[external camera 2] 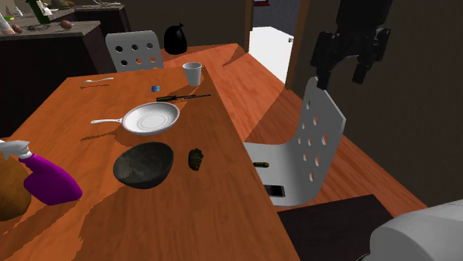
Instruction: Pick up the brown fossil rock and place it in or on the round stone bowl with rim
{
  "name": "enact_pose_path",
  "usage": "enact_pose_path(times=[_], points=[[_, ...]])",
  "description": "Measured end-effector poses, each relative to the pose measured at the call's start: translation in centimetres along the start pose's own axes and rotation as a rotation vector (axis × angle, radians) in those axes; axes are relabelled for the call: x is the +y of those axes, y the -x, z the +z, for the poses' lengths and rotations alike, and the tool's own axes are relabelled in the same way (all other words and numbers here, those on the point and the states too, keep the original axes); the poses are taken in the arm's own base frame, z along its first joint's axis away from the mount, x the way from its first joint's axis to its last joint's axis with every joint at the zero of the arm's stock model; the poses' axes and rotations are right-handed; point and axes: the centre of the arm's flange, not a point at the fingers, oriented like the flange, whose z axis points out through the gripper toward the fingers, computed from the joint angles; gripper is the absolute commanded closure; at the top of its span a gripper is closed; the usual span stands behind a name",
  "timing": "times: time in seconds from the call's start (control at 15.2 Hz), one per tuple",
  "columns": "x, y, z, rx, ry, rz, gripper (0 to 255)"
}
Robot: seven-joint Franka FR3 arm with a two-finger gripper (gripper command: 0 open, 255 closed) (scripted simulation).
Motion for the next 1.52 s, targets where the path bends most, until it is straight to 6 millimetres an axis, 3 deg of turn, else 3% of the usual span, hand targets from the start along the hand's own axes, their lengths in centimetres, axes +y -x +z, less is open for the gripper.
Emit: enact_pose_path(times=[0.33,1.52], points=[[-1.8,-1.3,2.3,0.005,-0.02,0.016,0],[-15.2,-11.5,17.9,0.039,-0.142,0.119,0]])
